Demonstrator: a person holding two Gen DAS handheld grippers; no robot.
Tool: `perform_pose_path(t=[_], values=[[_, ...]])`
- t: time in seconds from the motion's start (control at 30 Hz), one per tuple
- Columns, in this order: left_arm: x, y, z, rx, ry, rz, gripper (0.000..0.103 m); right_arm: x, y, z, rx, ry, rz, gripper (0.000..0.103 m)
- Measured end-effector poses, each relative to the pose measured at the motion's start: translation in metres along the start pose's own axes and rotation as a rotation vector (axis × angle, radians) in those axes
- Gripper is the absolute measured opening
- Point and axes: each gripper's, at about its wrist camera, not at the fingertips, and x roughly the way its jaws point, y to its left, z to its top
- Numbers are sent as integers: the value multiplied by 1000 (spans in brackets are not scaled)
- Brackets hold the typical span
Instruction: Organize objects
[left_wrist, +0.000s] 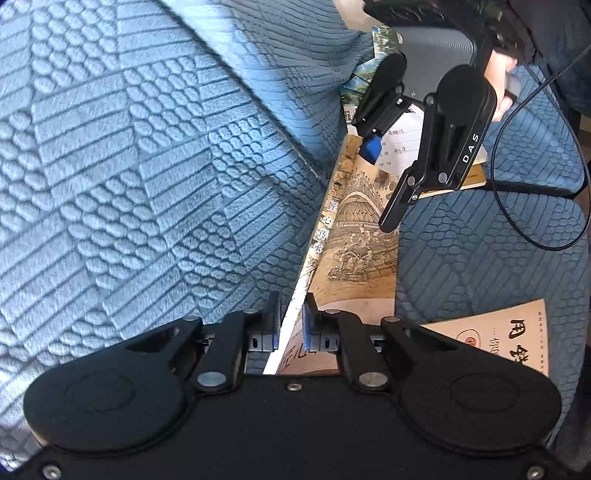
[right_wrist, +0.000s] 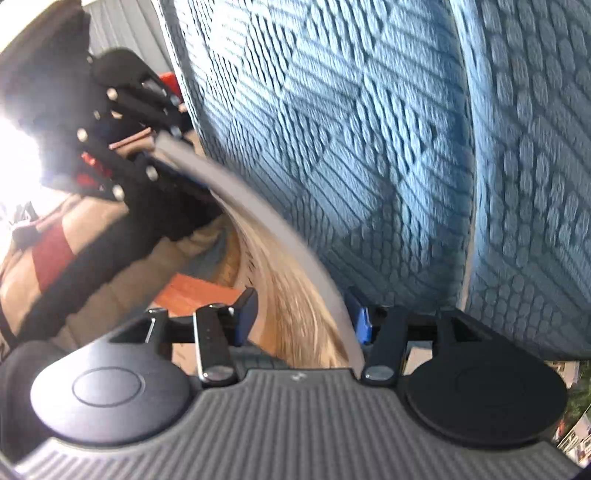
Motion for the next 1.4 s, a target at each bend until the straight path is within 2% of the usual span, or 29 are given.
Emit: perform_pose_path(t=[0.37,0.4,0.47,0.63,0.73,0.87,0.93,1.0,1.13,1.4], values=[[-3,-3,-13,-49,-12,17,9,9,-24,-32,283,-96,23,55],[-18,1,-22,-55,-12,18,9,9,-24,-34,301,-104,23,55],[-25,3,-27,-65,-13,19,9,10,-23,-40,327,-114,27,55],[-1,10,-19,-100,-20,34,9,21,-24,-49,385,-132,69,54],[4,15,-12,-118,-19,45,9,20,-16,-52,407,-195,30,49],[8,24,-7,-164,-9,78,8,22,-9,-55,490,-292,34,33],[7,24,-8,-191,-11,96,8,22,-4,-51,489,-313,-1,20],[6,24,-10,-219,-19,121,8,22,5,-46,473,-325,-15,14],[0,21,-13,-271,-30,182,8,10,30,-36,369,-343,-55,10],[-21,20,-14,-380,-55,273,8,-27,51,-1,288,-371,-96,9]])
